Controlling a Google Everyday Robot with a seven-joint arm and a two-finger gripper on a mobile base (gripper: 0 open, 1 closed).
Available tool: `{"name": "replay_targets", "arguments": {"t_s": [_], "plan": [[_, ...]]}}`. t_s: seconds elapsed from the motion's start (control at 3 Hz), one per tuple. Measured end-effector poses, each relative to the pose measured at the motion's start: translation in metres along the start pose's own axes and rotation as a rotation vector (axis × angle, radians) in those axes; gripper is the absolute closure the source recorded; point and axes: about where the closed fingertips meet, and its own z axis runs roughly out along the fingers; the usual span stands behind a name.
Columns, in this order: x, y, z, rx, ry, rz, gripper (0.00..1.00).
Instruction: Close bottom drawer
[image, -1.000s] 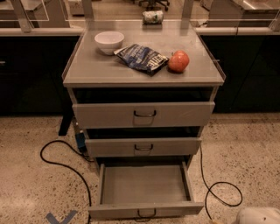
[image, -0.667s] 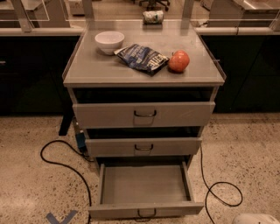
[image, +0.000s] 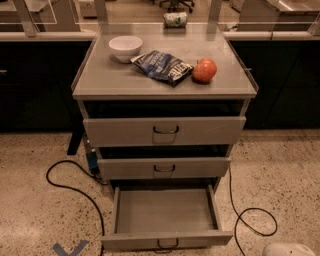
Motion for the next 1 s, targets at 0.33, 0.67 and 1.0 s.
{"name": "replay_targets", "arguments": {"t_s": [0.33, 0.67, 1.0], "plan": [[0.016, -0.006, 0.04, -0.1, -0.045, 0.023, 0.0], [0.013, -0.019, 0.088, -0.196, -0.154, -0.035, 0.0], [0.016, -0.035, 0.112, -0.188, -0.186, -0.071, 0.0]]}}
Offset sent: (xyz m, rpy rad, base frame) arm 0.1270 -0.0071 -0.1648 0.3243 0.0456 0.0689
